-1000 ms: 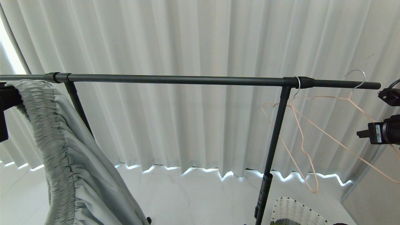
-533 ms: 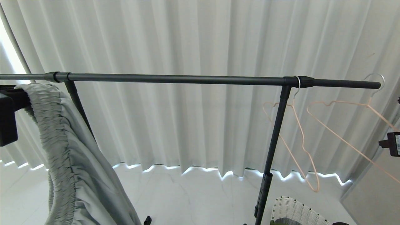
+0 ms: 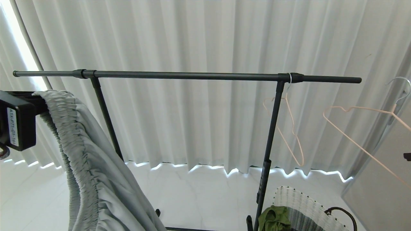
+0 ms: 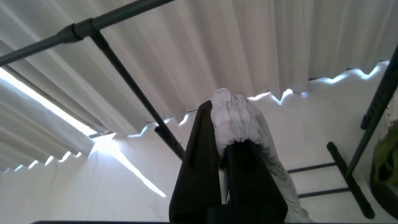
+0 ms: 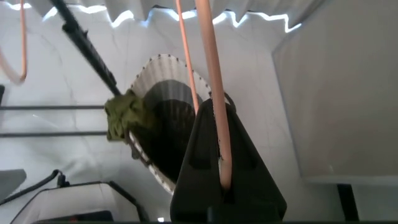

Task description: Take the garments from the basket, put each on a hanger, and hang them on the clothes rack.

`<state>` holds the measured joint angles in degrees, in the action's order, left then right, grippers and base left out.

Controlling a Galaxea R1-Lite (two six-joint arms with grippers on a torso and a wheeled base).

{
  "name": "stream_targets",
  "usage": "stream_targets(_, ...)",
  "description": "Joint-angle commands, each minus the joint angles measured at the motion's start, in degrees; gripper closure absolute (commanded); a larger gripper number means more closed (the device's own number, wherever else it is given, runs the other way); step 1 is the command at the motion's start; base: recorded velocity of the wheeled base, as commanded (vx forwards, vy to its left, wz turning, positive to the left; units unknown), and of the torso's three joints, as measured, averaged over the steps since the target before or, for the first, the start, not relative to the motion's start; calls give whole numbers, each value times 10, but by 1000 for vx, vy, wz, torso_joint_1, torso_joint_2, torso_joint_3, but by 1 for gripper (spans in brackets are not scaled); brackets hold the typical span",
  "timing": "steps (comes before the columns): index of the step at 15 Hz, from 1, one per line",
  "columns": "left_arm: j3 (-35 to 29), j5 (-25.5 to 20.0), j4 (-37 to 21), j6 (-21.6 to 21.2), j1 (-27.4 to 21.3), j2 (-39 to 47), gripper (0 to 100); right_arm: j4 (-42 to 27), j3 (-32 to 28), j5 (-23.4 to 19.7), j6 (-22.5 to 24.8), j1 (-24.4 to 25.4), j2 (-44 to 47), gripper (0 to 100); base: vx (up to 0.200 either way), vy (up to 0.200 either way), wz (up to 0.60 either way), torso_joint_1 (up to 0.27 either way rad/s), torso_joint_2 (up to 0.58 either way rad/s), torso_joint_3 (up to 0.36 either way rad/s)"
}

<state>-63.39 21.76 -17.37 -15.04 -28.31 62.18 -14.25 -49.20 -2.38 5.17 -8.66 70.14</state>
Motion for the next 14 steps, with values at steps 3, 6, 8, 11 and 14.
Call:
stream_targets(3,14,0,0,1,1,4,100,0,9,-1,1,0,-27,100,-133,0,0,2,2,3)
stream_targets(6,20,0,0,1,0,2,100,2,9,-3,1,1,-36,100,0,0,0,0,0,0)
stream_targets(8,26,0,3,1,0,0,100,5,8,-7,0,2,-44,100,0,0,0,0,0,0)
stream_targets(11,38,0,36,1,0,4,100,5,8,-38,-2,26,-74,100,0,200,0,-2,-1,2)
stream_targets(14,40,0,36,1,0,6,100,5,8,-54,-2,45,-96,100,0,200,0,7,2,1)
